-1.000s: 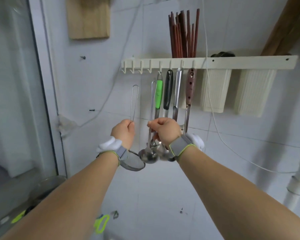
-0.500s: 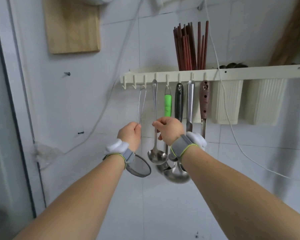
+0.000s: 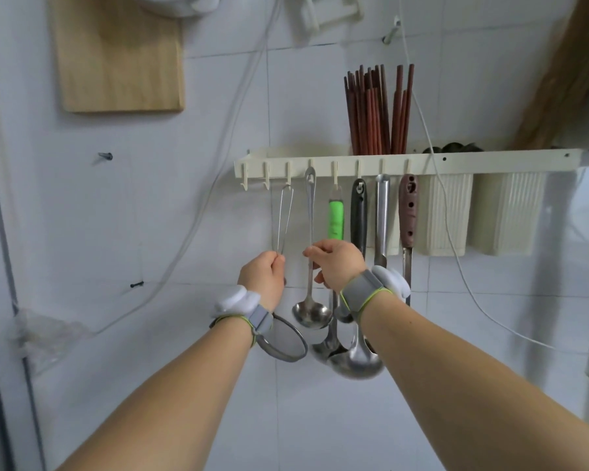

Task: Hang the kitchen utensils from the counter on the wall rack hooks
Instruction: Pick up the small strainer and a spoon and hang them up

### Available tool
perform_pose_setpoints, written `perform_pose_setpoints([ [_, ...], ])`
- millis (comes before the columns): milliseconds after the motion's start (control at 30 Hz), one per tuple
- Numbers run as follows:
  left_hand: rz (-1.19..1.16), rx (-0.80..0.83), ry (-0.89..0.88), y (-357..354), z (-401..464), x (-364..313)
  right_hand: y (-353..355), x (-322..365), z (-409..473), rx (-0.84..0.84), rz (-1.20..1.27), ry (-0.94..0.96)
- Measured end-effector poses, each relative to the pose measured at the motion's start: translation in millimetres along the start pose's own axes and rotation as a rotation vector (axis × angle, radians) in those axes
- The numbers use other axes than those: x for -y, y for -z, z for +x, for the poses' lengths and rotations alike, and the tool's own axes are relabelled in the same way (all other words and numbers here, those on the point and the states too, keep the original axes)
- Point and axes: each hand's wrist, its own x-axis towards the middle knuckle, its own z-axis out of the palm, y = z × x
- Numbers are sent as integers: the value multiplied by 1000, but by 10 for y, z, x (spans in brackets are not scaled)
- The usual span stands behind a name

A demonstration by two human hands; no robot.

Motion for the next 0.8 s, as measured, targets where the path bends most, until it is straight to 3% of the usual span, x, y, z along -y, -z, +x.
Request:
perform_pose_setpoints([
  [333,2,23,-3,4,74,36,-87,-33,80,93,-125,-118],
  [800,-12,12,28,-116,197,13,-119,-299,154,-5,-155,-116],
])
